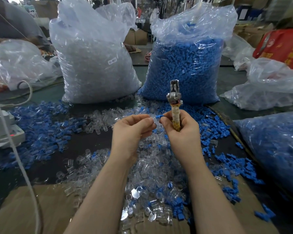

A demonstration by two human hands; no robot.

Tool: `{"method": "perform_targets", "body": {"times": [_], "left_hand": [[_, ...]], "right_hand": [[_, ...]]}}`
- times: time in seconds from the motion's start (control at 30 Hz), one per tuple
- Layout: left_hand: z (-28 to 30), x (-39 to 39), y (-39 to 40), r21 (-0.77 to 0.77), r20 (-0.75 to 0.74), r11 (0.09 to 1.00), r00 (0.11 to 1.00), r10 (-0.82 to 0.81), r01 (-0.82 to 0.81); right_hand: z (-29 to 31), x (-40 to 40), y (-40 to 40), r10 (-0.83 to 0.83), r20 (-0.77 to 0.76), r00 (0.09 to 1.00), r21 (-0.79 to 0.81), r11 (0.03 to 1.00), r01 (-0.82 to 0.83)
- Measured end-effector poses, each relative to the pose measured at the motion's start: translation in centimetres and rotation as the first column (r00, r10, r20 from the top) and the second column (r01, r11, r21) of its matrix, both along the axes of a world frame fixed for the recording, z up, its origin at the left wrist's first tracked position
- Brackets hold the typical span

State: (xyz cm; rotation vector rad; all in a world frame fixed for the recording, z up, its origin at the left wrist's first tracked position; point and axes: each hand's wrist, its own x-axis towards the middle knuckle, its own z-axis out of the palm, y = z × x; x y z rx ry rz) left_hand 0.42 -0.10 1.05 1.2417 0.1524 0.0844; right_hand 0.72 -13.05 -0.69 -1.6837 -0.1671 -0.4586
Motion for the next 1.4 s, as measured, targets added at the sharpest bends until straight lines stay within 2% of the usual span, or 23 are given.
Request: {"method": "perform_targets", "body": {"times": [0.43, 0.6, 0.77, 1.0, 1.07, 1.27, 1.4], "left_hand": [[0.2, -0.4, -0.6, 0.032, 0.061, 0.998, 0.996, -0.063, 0.061], [0.2, -0.4, -0.9, 0.153, 0.127, 0.988, 0.992, 0.005, -0.024], [-0.2, -0.1, -0.9, 0.321, 0.192, 0.940, 0.980, 0.055, -0.116], [-0.5, 0.0, -0.9, 0.444, 0.244, 0.867, 0.962, 0.124, -0.224], [-0.4, 0.1, -0.7, 0.436, 0.246, 0.870, 0.960, 0.132, -0.231], [-0.2, 0.1, -0.1, 0.227, 0.223, 0.960, 0.968, 0.110, -0.162], [-0.1, 0.2, 0.3, 0.189, 0.250, 0.968, 0.961, 0.116, -0.165]], "right_hand": [[-0.4, 0.1, 0.2, -0.095, 0.016, 0.995, -0.020, 0.995, 0.096], [-0.4, 0.2, 0.2, -0.096, 0.000, 0.995, -0.067, 0.993, 0.096], [-0.4, 0.1, 0.1, -0.059, -0.004, 0.998, -0.108, 0.993, 0.058], [-0.2, 0.0, -0.1, 0.062, -0.080, 0.995, -0.080, 0.994, -0.069], [-0.1, 0.0, -0.4, 0.106, -0.117, 0.987, -0.070, 0.991, -0.115], [-0.1, 0.1, -2.1, 0.173, -0.260, 0.950, -0.172, 0.960, -0.222], [0.0, -0.1, -2.5, 0.194, -0.305, 0.932, -0.241, 0.931, -0.273]]}}
